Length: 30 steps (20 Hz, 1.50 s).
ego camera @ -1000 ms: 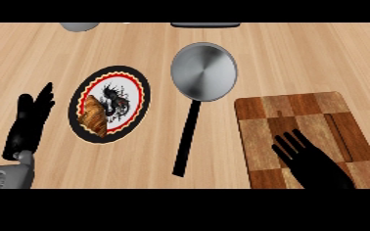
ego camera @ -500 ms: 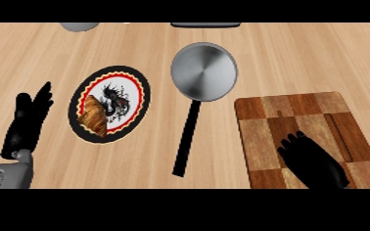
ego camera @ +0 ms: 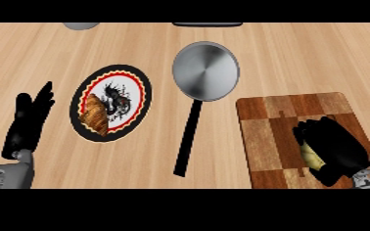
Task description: Pick the squash from the cutting board and place it in the pan
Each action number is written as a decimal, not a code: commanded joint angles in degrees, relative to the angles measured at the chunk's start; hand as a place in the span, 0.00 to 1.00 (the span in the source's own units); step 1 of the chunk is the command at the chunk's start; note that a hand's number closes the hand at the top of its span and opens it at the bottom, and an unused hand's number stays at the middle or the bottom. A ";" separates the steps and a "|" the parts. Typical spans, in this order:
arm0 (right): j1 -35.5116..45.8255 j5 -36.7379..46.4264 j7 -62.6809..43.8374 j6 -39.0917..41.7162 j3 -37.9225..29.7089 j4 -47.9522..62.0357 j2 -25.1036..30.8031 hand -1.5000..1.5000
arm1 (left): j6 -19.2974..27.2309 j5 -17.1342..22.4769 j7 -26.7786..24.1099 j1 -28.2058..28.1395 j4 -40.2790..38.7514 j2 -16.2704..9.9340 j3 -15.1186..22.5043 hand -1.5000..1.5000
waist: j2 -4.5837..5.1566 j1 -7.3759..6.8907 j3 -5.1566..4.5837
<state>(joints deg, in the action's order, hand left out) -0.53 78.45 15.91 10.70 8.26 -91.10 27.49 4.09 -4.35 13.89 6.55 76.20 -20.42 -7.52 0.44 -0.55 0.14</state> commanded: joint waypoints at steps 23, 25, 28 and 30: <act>42.93 -29.73 -1.33 -1.93 -19.75 29.97 -14.99 1.00 | 0.20 -2.17 4.52 2.35 1.93 1.35 -0.17 0.50 | -0.35 -0.28 -0.13; 42.94 -29.95 -1.82 -4.34 -19.13 31.93 -18.19 1.00 | -1.19 -1.77 -0.64 2.38 -2.27 0.75 -1.34 0.50 | -0.29 -0.01 -0.15; 52.77 -30.29 -4.08 -5.14 -21.39 43.02 -18.60 1.00 | -0.70 -1.91 0.16 1.60 -0.32 0.47 -1.63 0.50 | -0.01 -1.35 -0.13; 52.63 -30.22 -0.62 -9.72 -21.81 48.98 -19.70 1.00 | -1.73 -1.62 -2.69 0.39 -2.63 0.94 -1.76 0.50 | 0.05 -1.09 -0.13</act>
<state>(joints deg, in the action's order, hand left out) 47.47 48.50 14.97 4.91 -12.50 -51.13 9.93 3.36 -6.38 13.75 8.25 74.94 -19.34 -8.57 0.33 -1.31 0.00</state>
